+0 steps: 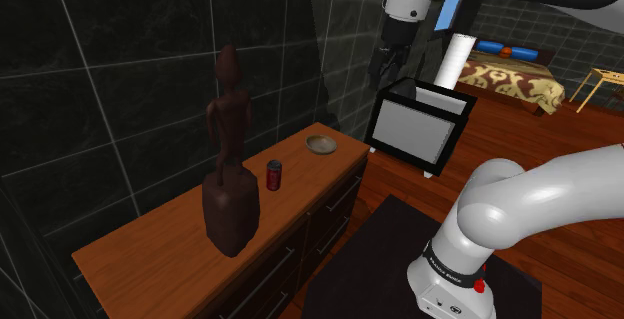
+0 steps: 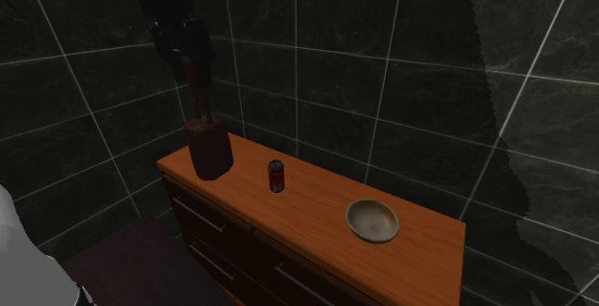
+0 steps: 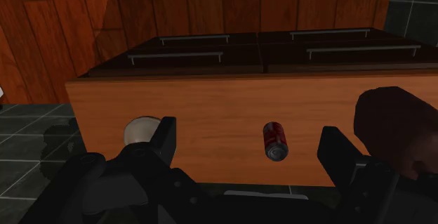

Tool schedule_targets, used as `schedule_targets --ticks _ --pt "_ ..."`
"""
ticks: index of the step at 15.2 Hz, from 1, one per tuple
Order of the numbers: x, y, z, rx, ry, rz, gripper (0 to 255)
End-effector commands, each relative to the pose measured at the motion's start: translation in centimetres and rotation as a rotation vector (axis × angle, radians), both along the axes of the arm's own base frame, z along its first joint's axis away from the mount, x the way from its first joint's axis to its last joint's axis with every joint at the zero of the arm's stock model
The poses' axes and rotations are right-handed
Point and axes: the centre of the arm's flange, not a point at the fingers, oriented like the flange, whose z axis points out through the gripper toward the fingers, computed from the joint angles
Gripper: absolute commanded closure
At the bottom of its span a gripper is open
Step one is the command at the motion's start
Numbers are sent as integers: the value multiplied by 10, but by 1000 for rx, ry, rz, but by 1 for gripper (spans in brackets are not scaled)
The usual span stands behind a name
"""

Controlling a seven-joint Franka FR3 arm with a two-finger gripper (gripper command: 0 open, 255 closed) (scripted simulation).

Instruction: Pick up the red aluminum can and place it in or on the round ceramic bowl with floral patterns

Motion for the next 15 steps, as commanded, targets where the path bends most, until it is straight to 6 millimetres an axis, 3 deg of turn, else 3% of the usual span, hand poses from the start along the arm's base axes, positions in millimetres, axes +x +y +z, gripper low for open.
schedule_targets --ticks 1,15 --pt "0 0 0 0 0 0 0" --pt "114 26 -144 32 24 1 0"
